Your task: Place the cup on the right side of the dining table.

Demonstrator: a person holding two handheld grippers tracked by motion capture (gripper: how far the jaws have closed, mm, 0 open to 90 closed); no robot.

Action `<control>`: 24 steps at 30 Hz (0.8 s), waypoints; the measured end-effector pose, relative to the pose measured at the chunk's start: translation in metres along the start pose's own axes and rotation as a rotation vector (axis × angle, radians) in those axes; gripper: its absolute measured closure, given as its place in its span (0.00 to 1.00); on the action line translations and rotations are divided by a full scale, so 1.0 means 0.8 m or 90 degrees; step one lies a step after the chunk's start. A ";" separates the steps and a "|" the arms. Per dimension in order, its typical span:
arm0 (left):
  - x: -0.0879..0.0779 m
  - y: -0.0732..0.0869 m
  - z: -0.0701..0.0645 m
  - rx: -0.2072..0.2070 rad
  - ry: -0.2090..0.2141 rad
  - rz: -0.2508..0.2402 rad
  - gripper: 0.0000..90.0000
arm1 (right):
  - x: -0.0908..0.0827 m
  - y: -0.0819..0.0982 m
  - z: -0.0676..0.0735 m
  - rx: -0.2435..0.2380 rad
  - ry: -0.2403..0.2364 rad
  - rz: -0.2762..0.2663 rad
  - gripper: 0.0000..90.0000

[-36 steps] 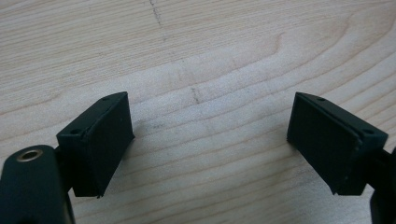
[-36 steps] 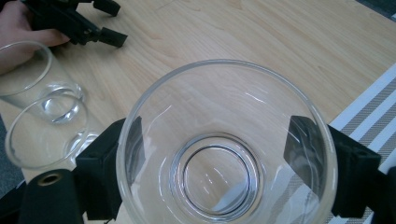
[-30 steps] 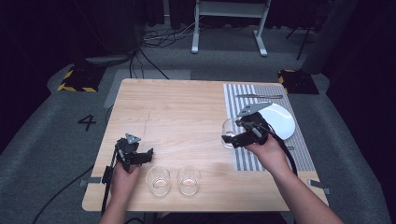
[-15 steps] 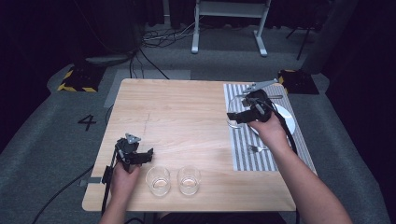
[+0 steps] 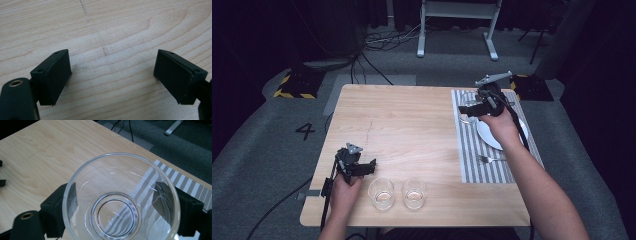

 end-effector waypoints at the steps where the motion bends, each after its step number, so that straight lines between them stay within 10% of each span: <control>1: 0.000 0.000 0.000 0.000 0.000 0.000 0.16 | 0.003 -0.002 -0.003 0.004 0.003 0.000 0.21; 24: 0.000 -0.001 0.000 0.001 0.000 0.000 0.16 | 0.095 -0.028 -0.069 0.088 0.084 -0.008 0.21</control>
Point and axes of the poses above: each handheld gripper's, and its own axes: x roughly forward along the jaws, y roughly out of its underside, z roughly to its left, the point moved 2 cm from there along x, roughly forward along the jaws, and after that the axes turned 10 degrees about y, right-handed, at the moved point
